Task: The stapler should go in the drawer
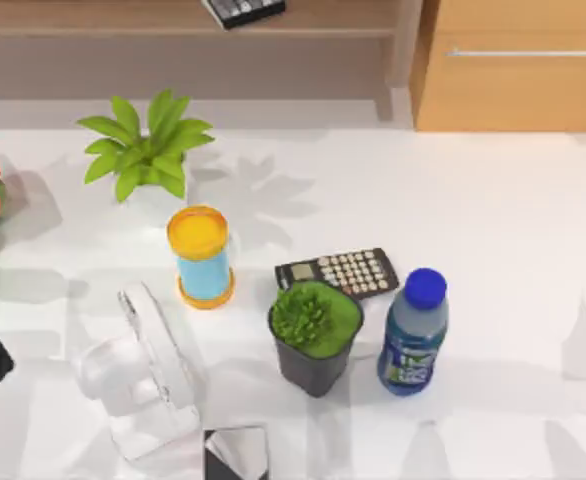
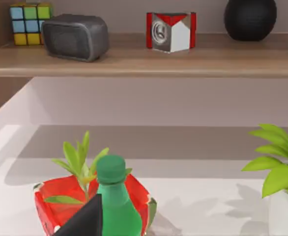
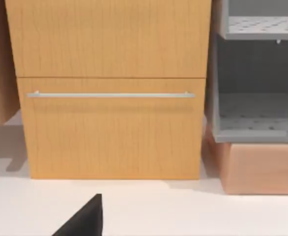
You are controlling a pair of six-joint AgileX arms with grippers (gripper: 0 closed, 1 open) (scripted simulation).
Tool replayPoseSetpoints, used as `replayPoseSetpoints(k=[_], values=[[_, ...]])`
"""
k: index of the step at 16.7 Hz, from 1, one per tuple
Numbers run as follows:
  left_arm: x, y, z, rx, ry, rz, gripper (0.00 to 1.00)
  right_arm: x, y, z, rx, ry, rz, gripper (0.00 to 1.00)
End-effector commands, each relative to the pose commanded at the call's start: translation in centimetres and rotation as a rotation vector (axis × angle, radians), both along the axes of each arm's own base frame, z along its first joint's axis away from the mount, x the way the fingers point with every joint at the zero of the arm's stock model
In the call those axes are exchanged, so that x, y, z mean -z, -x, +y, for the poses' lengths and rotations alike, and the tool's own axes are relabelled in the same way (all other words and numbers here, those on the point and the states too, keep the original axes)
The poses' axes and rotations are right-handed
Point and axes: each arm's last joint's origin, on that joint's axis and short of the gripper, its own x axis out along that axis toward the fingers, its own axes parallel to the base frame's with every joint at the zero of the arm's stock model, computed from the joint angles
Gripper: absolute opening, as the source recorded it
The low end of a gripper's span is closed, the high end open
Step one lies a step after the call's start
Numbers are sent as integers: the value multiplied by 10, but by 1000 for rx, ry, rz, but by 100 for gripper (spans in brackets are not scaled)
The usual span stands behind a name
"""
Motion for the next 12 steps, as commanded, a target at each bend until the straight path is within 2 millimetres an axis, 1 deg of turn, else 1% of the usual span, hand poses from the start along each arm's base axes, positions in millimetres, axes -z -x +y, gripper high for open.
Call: replayPoseSetpoints(k=[3, 5, 7, 9, 12], values=[[0, 0, 0, 0, 0, 0, 100, -3, 0, 0, -2, 10, -7, 100], [0, 0, 0, 0, 0, 0, 100, -16, -1, 1, -8, 62, -38, 100], [0, 0, 0, 0, 0, 0, 100, -36, -5, 2, -14, 153, -79, 100], [0, 0, 0, 0, 0, 0, 100, -59, -14, 3, -16, 276, -123, 100], [0, 0, 0, 0, 0, 0, 100, -93, -38, 7, -6, 495, -180, 100]])
